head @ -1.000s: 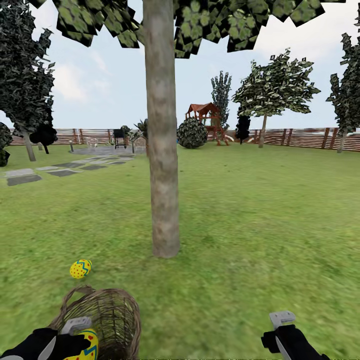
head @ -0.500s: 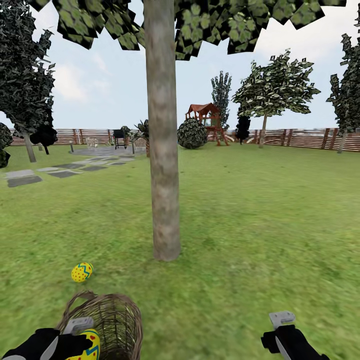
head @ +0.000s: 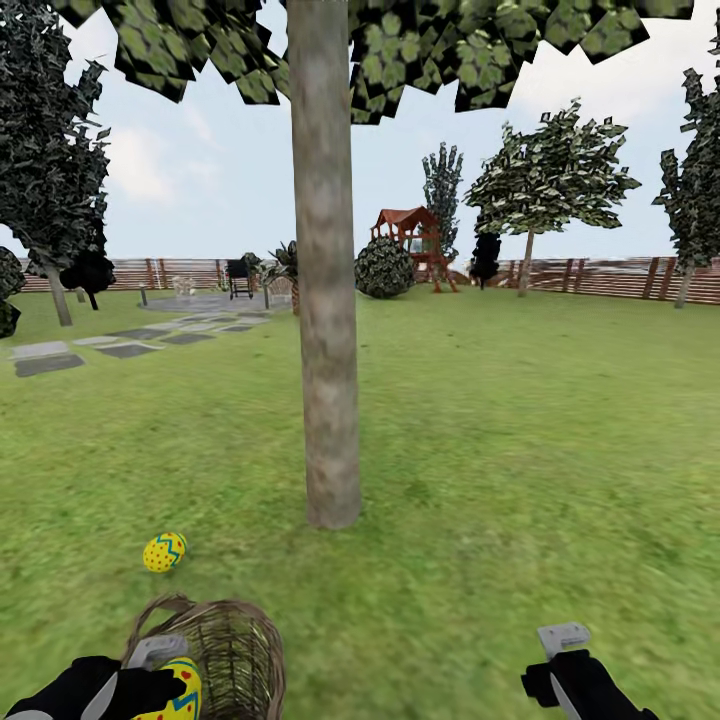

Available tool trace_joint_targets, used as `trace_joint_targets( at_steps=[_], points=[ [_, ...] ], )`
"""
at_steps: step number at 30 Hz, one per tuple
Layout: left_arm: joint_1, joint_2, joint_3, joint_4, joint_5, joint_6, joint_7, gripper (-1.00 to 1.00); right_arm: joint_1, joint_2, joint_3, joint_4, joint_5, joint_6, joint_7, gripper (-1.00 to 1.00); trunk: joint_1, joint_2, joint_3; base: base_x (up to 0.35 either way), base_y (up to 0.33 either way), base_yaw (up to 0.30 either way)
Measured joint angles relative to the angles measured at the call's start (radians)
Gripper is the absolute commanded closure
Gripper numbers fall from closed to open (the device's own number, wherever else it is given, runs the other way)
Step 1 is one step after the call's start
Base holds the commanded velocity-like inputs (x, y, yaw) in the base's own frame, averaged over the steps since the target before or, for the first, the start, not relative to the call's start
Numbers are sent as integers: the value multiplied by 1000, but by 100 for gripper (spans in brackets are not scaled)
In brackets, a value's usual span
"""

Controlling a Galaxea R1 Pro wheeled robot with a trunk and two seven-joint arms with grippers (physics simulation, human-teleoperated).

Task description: Take the three Easter eggs out of the wicker basket on the lawn in the garden, then place them on the lawn next to a single tree (choose any tree) so that all three eggs are next to the same tree and none are left in the basket.

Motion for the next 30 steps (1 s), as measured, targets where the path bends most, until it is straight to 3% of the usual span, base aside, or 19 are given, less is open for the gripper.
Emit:
trace_joint_targets(
  at_steps=[30],
  points=[
    [0,-3,0,0,1,-5,-1,100,0,1,28,-1,-1,-5,0,-100,-115,210,94,0,0,37]
  ],
)
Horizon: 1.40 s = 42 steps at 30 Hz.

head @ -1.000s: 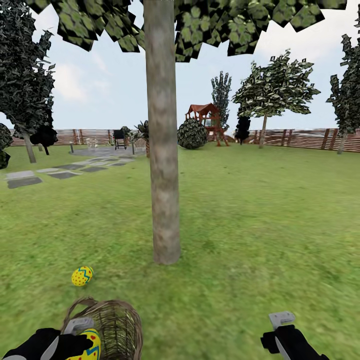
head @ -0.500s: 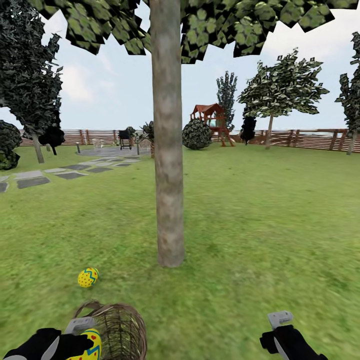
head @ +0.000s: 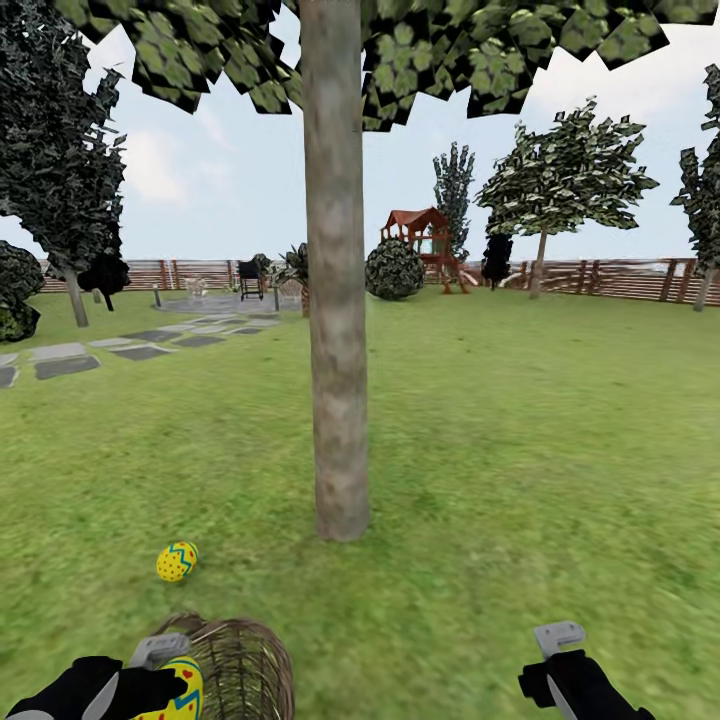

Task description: Take the three Easter eggs out of the wicker basket on the lawn in the garden, then place them on the lawn next to a single tree (choose any tree) so that all three eggs are next to the same tree and none are left in the basket.

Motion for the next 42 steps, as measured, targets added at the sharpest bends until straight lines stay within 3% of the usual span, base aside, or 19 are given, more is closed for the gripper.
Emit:
trace_joint_targets(
  at_steps=[27,42],
  points=[
    [0,1,0,0,0,-1,-3,100,0,12,-1,0,1,0,-2,-100,-104,189,85,0,0,58],
    [0,1,0,0,0,-1,-4,100,0,13,0,0,4,0,-3,-100,-161,294,132,0,0,229]
  ],
)
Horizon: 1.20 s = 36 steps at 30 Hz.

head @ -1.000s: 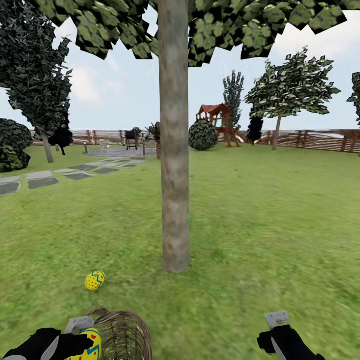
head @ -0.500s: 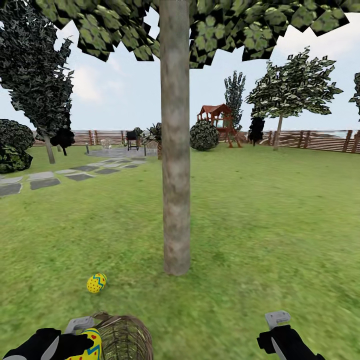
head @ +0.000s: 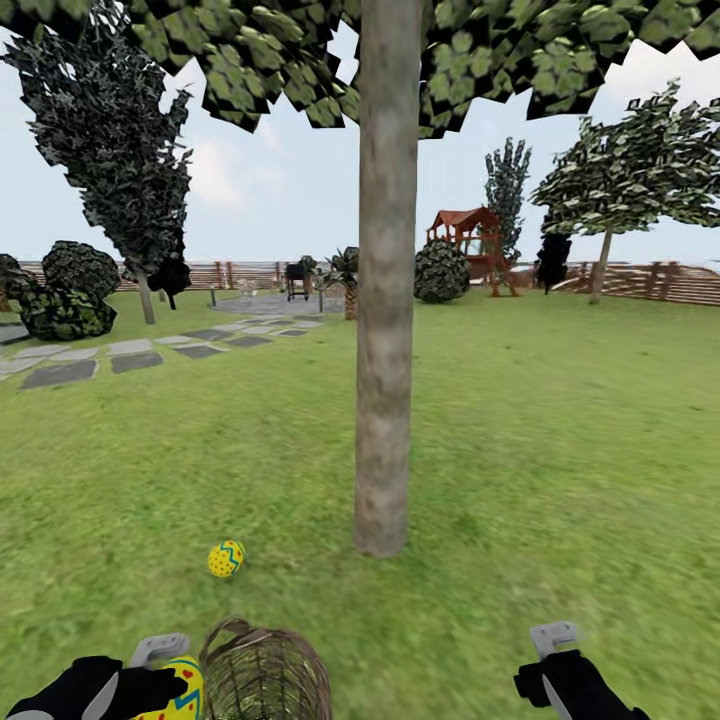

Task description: Take the three Easter eggs out of the wicker basket on the lawn in the garden, then place them on the lawn next to a single tree (choose any tree) so that all three eggs are next to the same tree and none are left in the basket.

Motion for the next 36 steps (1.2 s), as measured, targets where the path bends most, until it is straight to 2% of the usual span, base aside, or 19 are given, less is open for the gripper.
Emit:
trace_joint_targets(
  at_steps=[7,36],
  points=[
    [0,-7,0,1,-1,6,5,100,0,-1,-1,0,-1,2,2,-100,-27,49,22,-4,36,98],
    [0,0,15,0,1,8,-4,100,0,-1,-1,-2,-3,1,2,-100,-138,252,113,-88,280,0]
  ],
)
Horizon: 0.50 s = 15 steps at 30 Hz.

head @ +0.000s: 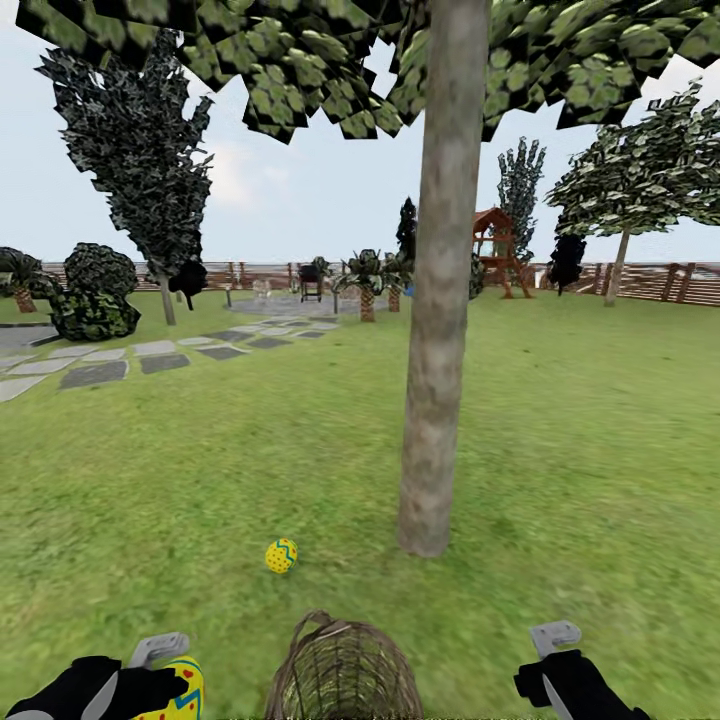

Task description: Take the three Easter eggs out of the wicker basket on the lawn in the garden, then place them on the lawn next to a single tree (choose any tree) so that all three eggs are next to the same tree and none are left in the basket.

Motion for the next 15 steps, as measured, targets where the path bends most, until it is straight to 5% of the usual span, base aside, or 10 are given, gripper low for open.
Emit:
trace_joint_targets(
  at_steps=[7,12,13,15],
  points=[
    [0,9,1,-1,34,-1,-2,100,0,0,0,0,0,0,0,-100,-27,49,22,-97,283,0],
    [0,46,4,-10,73,-8,-1,100,0,0,0,0,0,0,0,-100,-46,84,38,-90,283,0],
    [0,66,16,-14,90,-21,-1,100,0,0,0,-1,0,-1,0,-100,-50,91,41,-111,281,0],
    [0,112,97,-19,180,-109,-19,100,0,0,0,-7,0,0,1,-100,-58,105,47,-80,278,0]
  ],
)
